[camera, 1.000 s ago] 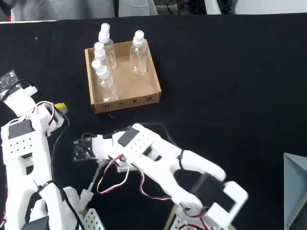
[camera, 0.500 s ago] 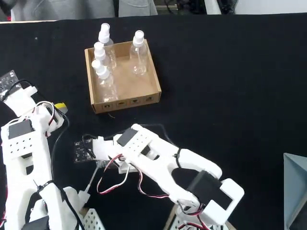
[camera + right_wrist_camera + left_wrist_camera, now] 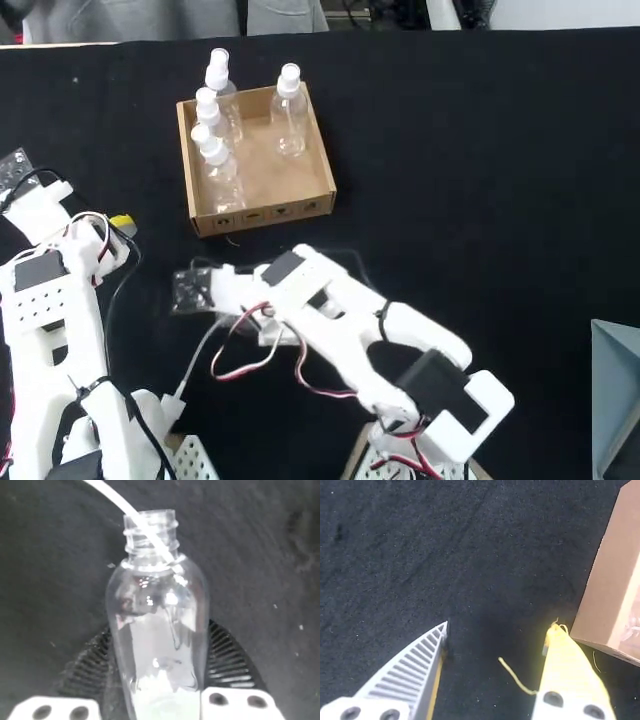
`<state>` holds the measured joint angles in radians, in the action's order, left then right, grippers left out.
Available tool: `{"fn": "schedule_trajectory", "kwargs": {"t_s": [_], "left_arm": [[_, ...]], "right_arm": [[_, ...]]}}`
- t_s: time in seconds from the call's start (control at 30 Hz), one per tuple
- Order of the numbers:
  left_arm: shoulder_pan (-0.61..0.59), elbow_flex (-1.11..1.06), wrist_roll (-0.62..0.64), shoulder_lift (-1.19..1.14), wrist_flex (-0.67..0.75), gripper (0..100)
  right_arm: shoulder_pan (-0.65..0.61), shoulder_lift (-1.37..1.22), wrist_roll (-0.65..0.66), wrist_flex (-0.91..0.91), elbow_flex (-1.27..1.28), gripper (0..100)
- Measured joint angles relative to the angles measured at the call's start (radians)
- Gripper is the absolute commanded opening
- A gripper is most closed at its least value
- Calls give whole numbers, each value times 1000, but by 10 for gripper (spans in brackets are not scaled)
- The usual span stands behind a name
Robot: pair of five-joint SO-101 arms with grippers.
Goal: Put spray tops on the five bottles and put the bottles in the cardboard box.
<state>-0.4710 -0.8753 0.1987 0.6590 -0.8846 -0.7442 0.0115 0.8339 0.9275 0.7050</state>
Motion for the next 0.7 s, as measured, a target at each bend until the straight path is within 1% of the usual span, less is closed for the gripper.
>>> {"fn": "schedule_trajectory", "kwargs": {"t_s": [0.07, 0.23, 0.3, 0.53, 0.6, 0.7], "left_arm": [[0, 0, 0, 0, 2, 285], [0, 0, 0, 0, 28, 285], [0, 0, 0, 0, 28, 285], [0, 0, 0, 0, 28, 285], [0, 0, 0, 0, 28, 285], [0, 0, 0, 0, 28, 285]], "right_arm": [[21, 0, 3, 23, -5, 149], [61, 0, 104, 176, -83, 153], [74, 0, 121, 230, -117, 153], [86, 0, 127, 264, -135, 158], [86, 0, 127, 264, -135, 200], [86, 0, 127, 264, -135, 304]]}}
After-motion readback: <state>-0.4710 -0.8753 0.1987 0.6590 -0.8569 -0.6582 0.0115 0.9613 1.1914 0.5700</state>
